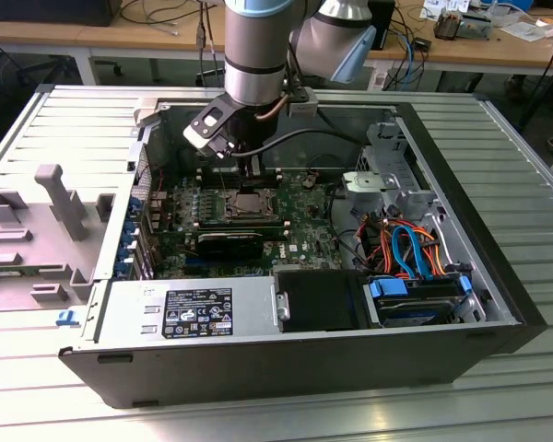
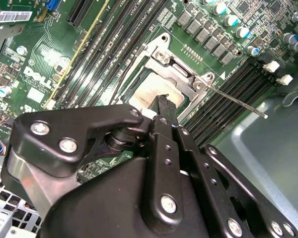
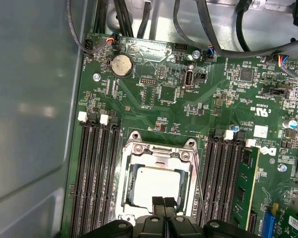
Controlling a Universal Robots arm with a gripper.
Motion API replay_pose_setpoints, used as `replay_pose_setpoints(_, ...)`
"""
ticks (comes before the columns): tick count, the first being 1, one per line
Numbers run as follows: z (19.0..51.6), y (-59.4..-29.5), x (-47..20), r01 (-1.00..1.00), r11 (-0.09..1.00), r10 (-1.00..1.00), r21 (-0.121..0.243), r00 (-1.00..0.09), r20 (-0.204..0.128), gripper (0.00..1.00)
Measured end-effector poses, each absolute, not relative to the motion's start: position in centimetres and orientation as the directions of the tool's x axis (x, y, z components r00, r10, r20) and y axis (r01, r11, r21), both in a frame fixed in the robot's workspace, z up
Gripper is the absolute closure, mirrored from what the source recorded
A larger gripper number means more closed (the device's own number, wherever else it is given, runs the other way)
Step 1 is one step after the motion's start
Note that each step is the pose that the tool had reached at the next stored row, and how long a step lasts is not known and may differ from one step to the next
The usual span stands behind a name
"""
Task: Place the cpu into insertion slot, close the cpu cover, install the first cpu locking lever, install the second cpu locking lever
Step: 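Install the first cpu locking lever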
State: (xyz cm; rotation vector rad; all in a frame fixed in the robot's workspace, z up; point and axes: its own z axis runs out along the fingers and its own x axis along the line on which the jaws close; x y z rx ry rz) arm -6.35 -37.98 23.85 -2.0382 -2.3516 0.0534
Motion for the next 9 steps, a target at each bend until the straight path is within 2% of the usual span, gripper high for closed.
replay_pose_setpoints(9,23.84,-37.98,-6.35,0.978,0.202,0.979,-0.045,-0.203,0.0,0.89)
